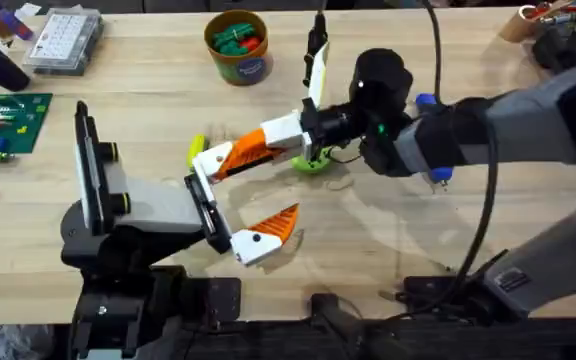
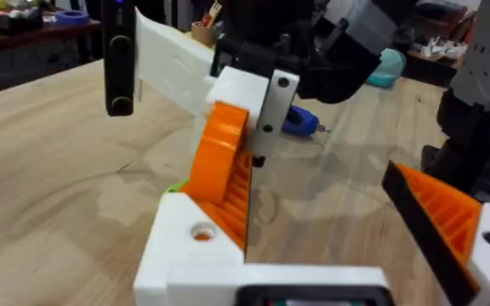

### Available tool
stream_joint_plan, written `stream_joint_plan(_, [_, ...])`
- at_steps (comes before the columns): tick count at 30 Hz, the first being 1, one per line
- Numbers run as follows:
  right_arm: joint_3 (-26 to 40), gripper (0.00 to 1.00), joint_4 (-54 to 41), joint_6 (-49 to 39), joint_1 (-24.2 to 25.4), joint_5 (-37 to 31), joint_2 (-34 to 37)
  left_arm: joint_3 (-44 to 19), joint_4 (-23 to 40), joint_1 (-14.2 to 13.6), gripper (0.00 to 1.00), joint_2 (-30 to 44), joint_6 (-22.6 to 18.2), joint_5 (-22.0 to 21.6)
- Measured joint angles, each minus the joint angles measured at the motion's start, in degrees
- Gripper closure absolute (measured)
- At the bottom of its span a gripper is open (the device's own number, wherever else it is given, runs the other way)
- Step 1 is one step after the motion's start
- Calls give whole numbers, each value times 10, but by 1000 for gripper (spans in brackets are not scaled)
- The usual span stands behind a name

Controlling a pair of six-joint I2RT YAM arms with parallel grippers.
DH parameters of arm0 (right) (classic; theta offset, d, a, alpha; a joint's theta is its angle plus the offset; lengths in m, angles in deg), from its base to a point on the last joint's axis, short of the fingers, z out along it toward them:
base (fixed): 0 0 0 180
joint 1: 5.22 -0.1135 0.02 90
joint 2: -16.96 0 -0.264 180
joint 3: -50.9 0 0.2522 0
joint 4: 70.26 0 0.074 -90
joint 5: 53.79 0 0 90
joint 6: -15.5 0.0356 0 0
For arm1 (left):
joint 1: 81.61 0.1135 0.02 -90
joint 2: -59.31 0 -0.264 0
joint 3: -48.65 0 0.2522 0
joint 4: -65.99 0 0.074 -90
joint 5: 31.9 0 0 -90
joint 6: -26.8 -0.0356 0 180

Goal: Pick up the gripper from the table and insert it into the empty holder that is missing its gripper. Then pick up a screw, insert it into the mounting hole, and use the screwdriver to tighten it. Finally, clean up the table by picking up the vegetable and placing it into the bucket.

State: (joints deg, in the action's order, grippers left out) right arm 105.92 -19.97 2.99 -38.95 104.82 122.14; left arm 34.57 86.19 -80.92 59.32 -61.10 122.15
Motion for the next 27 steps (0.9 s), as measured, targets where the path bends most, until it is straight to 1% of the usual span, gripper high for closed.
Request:
stream_joint_plan(9, [14, 983, -2, 0, -1, 11, 10, 0, 0, 0, 14, 0, 1, -2])
stream_joint_plan(27, [16, 983, -1, 10, -18, -4, 10, 0, -2, 4, 14, 0, 1, -11])
